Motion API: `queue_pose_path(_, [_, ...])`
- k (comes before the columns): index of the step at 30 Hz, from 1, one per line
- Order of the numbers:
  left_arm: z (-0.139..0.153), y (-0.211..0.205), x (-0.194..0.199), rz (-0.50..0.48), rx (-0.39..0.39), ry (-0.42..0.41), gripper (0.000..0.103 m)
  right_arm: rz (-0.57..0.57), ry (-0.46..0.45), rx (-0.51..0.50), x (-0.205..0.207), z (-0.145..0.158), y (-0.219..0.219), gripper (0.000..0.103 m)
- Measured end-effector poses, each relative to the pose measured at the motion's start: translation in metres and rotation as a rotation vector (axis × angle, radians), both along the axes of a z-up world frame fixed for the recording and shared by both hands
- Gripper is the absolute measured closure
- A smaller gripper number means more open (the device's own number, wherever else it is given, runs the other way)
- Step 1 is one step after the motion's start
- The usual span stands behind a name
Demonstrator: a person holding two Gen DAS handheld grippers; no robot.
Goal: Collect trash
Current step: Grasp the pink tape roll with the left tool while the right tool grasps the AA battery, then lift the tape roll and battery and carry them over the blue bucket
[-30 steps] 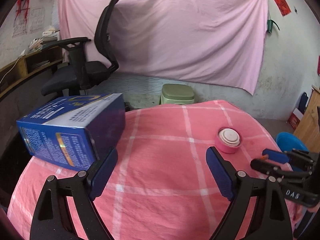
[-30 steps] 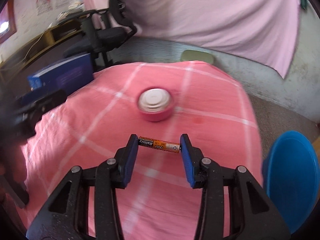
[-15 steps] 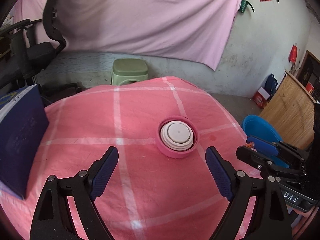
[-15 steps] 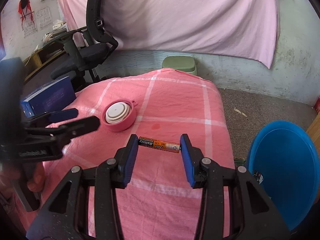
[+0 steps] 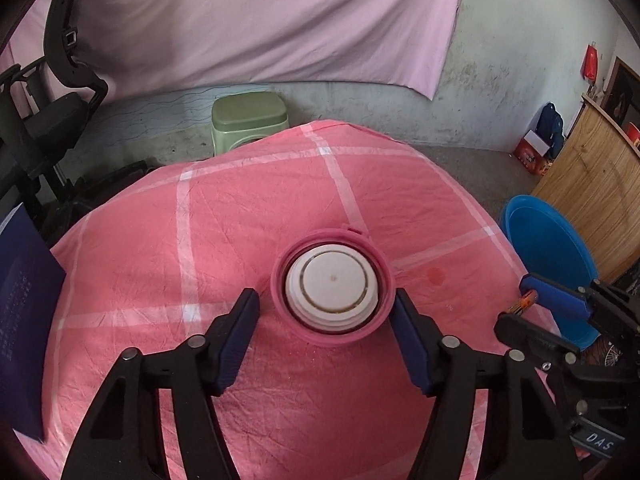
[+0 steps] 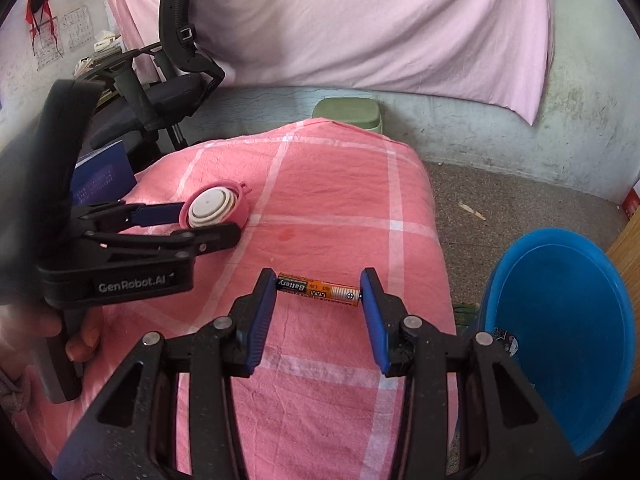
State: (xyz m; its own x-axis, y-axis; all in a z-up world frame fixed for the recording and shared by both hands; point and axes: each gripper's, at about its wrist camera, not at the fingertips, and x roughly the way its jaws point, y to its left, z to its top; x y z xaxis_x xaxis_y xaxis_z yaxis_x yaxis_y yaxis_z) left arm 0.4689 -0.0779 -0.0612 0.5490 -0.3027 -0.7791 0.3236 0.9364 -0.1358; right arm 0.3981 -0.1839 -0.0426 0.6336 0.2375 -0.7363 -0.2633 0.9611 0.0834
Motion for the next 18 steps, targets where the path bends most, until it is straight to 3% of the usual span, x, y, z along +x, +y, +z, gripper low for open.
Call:
queue_pose_path(2, [0.0,-0.001,0.002,-0.004,-0.001,0.003,0.05,0.005,0.003,-0.006,0.0,-0.001,0.001,0.037])
queue_pose_path(13, [0.007,0.004,-0.01,0.014,-0.042,-0.007,0.051,0.005,-0.005,0.013,-0.003,0.001,-0.004,0.037])
queue_pose_path(18, [0.019,0.017,-0.037,0.069,-0.103,-0.072,0.051,-0.001,-0.056,0.032,-0.01,0.007,-0.007,0.037])
